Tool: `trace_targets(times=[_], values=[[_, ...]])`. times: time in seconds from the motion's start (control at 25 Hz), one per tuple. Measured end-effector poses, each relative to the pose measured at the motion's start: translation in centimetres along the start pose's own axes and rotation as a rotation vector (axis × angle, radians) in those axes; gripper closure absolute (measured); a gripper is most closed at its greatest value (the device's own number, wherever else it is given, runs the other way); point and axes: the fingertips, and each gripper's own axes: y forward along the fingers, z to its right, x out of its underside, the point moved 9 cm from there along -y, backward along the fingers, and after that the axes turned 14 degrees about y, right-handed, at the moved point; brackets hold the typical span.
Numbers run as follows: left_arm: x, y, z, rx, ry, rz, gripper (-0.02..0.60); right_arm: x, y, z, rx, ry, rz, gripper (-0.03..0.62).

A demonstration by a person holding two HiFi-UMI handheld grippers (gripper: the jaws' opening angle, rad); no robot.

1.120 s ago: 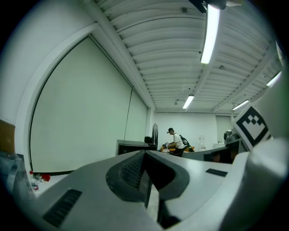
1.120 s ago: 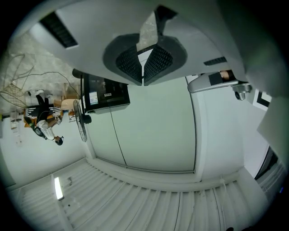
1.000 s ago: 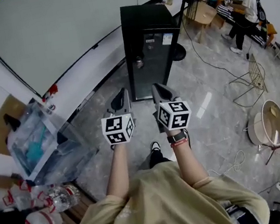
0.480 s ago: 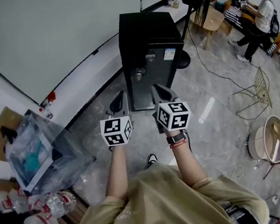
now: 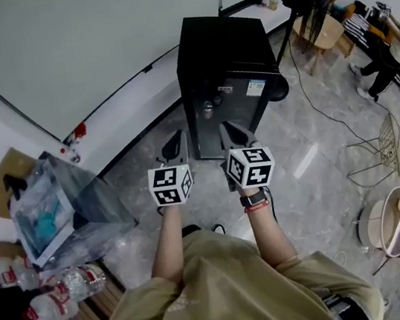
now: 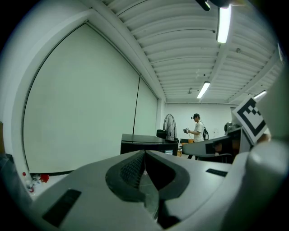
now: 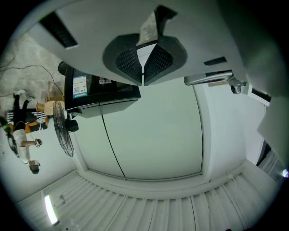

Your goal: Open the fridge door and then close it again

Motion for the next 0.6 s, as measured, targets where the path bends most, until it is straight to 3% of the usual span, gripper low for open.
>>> trace_targets(times=[0.44,0.6], values=[[3.3,5.3,-3.8,0.033,-0.013,-0.053,0.561,-1.0,5.7,1.7,-0.018,-0.018,-0.027,0.570],[4.4,8.2,-6.1,0.094,-0.091,-0.076,0.560,-2.4,8.4,2.5,-0.008,-0.061,-0.047,0.571]])
